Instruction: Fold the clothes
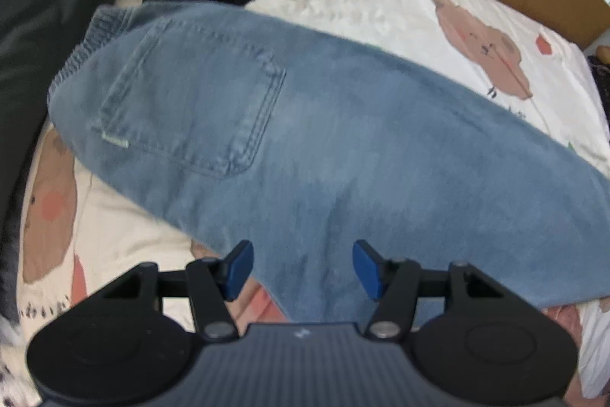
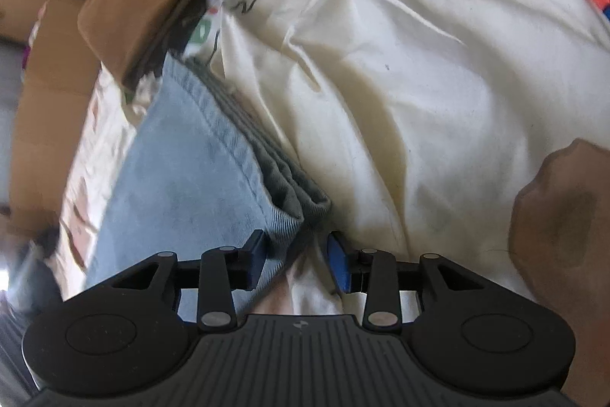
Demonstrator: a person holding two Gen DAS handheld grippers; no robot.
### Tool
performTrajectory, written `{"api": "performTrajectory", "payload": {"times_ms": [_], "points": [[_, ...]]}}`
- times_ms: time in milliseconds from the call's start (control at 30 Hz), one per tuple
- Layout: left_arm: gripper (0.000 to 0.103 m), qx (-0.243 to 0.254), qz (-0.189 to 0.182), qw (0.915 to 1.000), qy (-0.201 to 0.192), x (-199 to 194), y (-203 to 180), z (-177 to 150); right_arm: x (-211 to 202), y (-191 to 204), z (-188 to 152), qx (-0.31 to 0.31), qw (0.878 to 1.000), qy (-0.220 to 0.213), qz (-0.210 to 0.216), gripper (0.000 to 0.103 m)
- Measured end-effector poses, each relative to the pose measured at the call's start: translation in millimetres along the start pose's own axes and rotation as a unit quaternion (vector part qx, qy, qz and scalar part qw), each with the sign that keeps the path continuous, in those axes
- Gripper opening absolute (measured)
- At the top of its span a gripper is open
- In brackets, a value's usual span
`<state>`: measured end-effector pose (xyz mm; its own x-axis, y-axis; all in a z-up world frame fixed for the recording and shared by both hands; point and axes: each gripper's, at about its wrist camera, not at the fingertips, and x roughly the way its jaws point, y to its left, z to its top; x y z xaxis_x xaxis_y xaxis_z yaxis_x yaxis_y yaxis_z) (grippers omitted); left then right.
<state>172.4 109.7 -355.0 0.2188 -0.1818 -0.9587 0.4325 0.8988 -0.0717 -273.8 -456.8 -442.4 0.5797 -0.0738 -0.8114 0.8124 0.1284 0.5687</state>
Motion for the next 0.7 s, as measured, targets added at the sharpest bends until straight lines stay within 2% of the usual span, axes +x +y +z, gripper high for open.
{"api": "performTrajectory", "payload": {"times_ms": [67,200,300,367,433,500,633,700], "points": [[0.053,-0.01,-0.003,0.9999,0.009,9.2,-0.1,-7.2,-0.5,-3.3,0.0,0.016,1.0,-0.01,0.013,0.042],[0.049,-0.039,-0.004,0.9991,0.016,24.4,1.1,-24.3,-0.8,-2.9,3.2,0.008,1.0,-0.012,0.019,0.022],[0.049,-0.07,-0.011,0.9974,0.018,33.0,5.8,-37.5,-5.2,3.8,4.6,-0.012,1.0,-0.017,0.02,0.015],[0.048,-0.092,-0.016,0.9955,0.018,38.3,10.0,-46.1,-9.0,9.0,5.0,-0.022,0.999,-0.022,0.018,0.014],[0.04,-0.12,-0.024,0.9924,0.004,40.4,16.7,-54.0,-12.8,12.2,6.0,-0.024,0.999,-0.027,0.019,0.013],[0.038,-0.156,-0.037,0.987,-0.012,43.1,24.2,-62.5,-17.0,15.0,9.3,-0.021,0.999,-0.031,0.024,0.013],[0.038,-0.221,-0.065,0.9725,-0.033,47.4,34.7,-74.5,-25.1,23.5,14.9,-0.027,0.998,-0.039,0.032,0.014],[0.04,-0.231,-0.067,0.9698,-0.037,52.0,36.3,-77.8,-25.1,28.4,15.9,-0.029,0.998,-0.042,0.03,0.014]]}}
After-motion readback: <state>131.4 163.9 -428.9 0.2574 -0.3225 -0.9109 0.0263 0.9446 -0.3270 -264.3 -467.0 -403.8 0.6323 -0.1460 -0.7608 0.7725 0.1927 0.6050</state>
